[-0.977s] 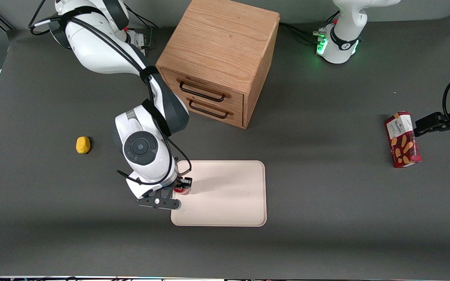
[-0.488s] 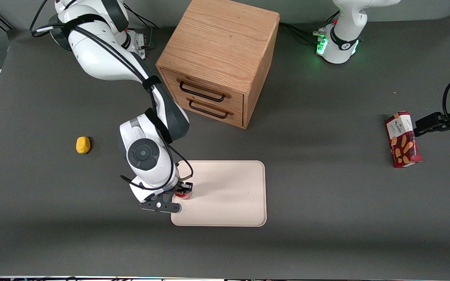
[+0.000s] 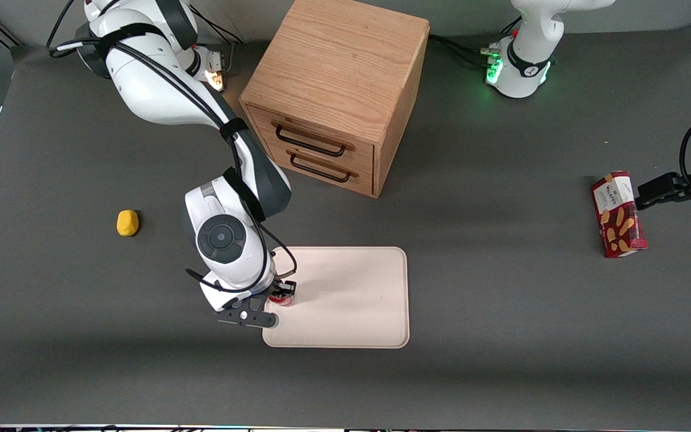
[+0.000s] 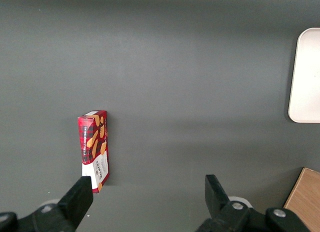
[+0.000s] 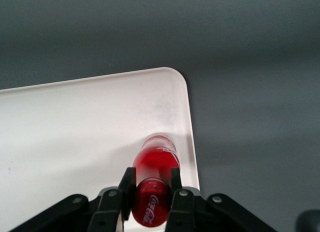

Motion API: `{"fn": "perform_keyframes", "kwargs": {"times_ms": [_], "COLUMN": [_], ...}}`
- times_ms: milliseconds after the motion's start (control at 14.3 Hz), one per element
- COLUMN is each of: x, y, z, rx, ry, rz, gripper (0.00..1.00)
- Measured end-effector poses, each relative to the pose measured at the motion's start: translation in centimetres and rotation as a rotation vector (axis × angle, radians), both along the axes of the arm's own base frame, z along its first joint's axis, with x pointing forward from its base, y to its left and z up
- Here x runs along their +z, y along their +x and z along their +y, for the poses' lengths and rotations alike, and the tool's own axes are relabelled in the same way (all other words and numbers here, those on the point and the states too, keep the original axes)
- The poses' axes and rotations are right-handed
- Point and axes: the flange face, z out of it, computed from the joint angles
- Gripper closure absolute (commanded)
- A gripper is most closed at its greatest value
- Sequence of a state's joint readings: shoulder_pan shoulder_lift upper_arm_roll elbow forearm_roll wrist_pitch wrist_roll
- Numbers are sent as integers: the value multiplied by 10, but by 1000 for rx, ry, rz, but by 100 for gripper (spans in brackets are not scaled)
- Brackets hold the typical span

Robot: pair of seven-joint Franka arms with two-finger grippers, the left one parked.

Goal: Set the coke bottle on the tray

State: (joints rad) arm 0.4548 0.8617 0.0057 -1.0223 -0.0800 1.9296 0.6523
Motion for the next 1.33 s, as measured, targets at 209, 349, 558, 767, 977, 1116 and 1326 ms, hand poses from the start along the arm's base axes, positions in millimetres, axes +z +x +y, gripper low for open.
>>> {"fn": "perform_keyframes", "kwargs": {"times_ms": [209,349,558,767,977,1116,1326], "x": [-2,-2,-1,1,17,39,90], "y": [0,0,1,1,-1,-6,-24], "z": [0,0,0,0,-1,-3,-10], "rx": [-1,-2,-2,-3,-5,-9,-14], "ry": [-1,-1,1,5,3,-8,-30], "rz": [2,2,-3,-9,-7,11,55], "gripper": [65,48,0,0,0,0,0]}}
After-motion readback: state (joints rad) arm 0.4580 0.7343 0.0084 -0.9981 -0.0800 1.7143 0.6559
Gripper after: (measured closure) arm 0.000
